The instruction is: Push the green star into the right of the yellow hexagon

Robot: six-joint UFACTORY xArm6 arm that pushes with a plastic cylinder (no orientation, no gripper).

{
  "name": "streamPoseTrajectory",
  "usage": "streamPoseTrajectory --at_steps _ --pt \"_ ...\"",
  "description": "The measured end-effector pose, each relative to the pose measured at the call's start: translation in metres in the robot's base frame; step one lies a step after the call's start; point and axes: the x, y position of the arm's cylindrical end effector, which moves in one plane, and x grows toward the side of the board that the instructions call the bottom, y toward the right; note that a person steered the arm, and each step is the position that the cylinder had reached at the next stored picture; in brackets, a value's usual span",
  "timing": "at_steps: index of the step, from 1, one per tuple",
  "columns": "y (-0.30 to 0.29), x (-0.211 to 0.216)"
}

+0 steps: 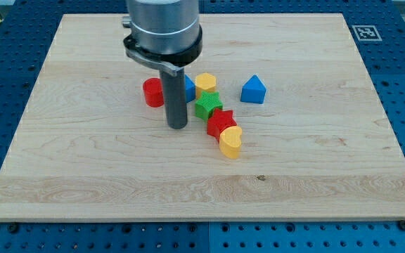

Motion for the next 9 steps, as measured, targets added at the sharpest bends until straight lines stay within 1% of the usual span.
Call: streamPoseTrajectory --at_steps 2,4,7,9 --pt "0.049 -0.018" --pt "0.081 -0.017" --pt "0.111 -0.016" --pt "0.107 -0.036"
